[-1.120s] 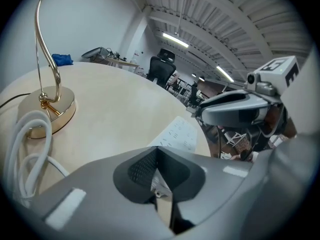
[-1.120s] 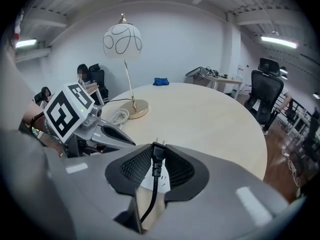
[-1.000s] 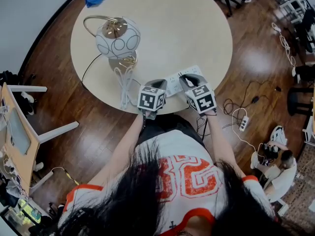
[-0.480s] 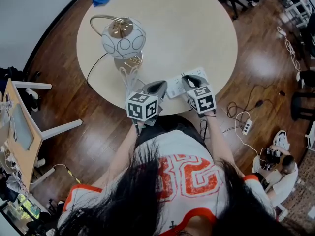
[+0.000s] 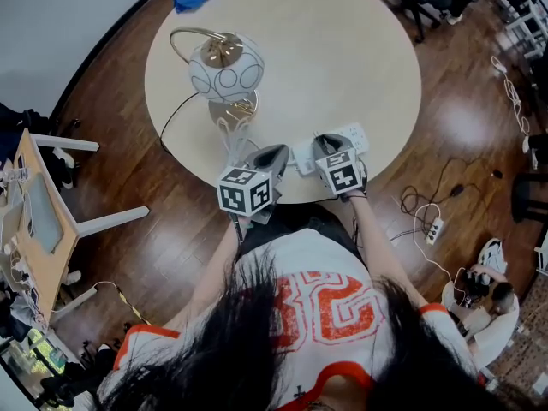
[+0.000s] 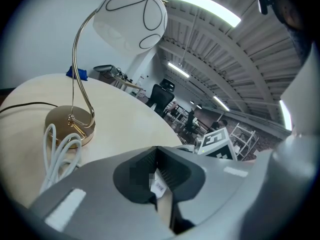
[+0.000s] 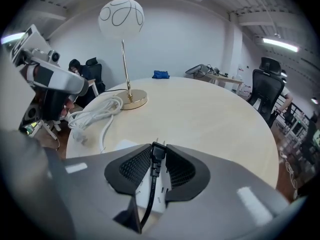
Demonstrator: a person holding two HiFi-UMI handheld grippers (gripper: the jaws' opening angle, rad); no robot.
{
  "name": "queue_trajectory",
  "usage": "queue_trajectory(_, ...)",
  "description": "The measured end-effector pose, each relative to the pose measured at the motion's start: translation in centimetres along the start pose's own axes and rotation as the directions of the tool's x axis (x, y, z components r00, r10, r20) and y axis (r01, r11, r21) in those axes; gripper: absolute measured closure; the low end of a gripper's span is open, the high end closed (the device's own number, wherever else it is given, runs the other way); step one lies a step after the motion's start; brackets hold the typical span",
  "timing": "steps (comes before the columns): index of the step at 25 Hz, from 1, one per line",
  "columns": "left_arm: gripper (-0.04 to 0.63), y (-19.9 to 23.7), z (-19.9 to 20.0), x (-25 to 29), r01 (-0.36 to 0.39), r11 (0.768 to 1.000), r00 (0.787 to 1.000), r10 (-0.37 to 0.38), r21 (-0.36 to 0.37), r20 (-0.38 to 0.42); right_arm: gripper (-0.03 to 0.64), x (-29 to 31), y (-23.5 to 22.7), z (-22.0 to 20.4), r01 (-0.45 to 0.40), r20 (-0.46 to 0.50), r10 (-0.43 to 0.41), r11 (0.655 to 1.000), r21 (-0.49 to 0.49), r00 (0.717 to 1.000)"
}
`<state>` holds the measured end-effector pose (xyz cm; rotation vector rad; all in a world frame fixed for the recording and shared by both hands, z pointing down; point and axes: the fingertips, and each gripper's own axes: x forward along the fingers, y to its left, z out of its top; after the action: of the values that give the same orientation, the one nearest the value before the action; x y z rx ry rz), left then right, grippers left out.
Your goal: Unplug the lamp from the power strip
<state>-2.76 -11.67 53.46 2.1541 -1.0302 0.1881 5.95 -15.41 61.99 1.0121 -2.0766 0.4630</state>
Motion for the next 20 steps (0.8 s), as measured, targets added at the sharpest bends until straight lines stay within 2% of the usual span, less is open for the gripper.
queue_trajectory(2,0.595,0.3,0.0,-0.1,-0.01,1.0,1.0,0.01,-0.003,0.002,0.513,0.2,-0.1,-0.1,0.015,-0.004,-0.015,1.0,-0.027,1.0)
queue_trajectory(4,0.595,0.6,-0.1,-0.2,-0.018,1.0,1.0,0.018,-0.004,0.003,0.472,0.5,0.0,-0.5,0.008,-0.021,-0.009,0.999,-0.045,1.0)
queue_trajectory(8,0.595,0.6,-0.4,-0.3,-0.025,1.0,1.0,0.025,-0.006,-0.003,0.428,0.5,-0.1,-1.1,-0.028,-0.027,0.028,1.0,0.015,0.999)
queue_trajectory(16,0.595,0.7,-0.5,-0.2,-0.031,0.999,1.0,0.031,-0.007,-0.003,0.426,-2.0,-2.0,1.4,-0.036,0.129,0.015,0.985,0.168,0.992)
queue_trajectory(18,0.595,0.6,-0.5,0.0,-0.03,1.0,1.0,0.03,-0.006,-0.004,0.45,-3.3,-2.7,2.3,-0.047,0.2,-0.002,0.969,0.243,0.98)
queue_trajectory(19,0.595,0.6,-0.5,0.0,-0.029,1.0,1.0,0.029,-0.007,-0.004,0.497,-4.1,-3.2,2.8,-0.059,0.244,-0.015,0.954,0.293,0.97)
queue_trajectory(20,0.595,0.5,-0.4,0.1,-0.027,1.0,1.0,0.027,-0.007,-0.003,0.571,-5.0,-3.5,3.3,-0.077,0.29,-0.028,0.935,0.345,0.956)
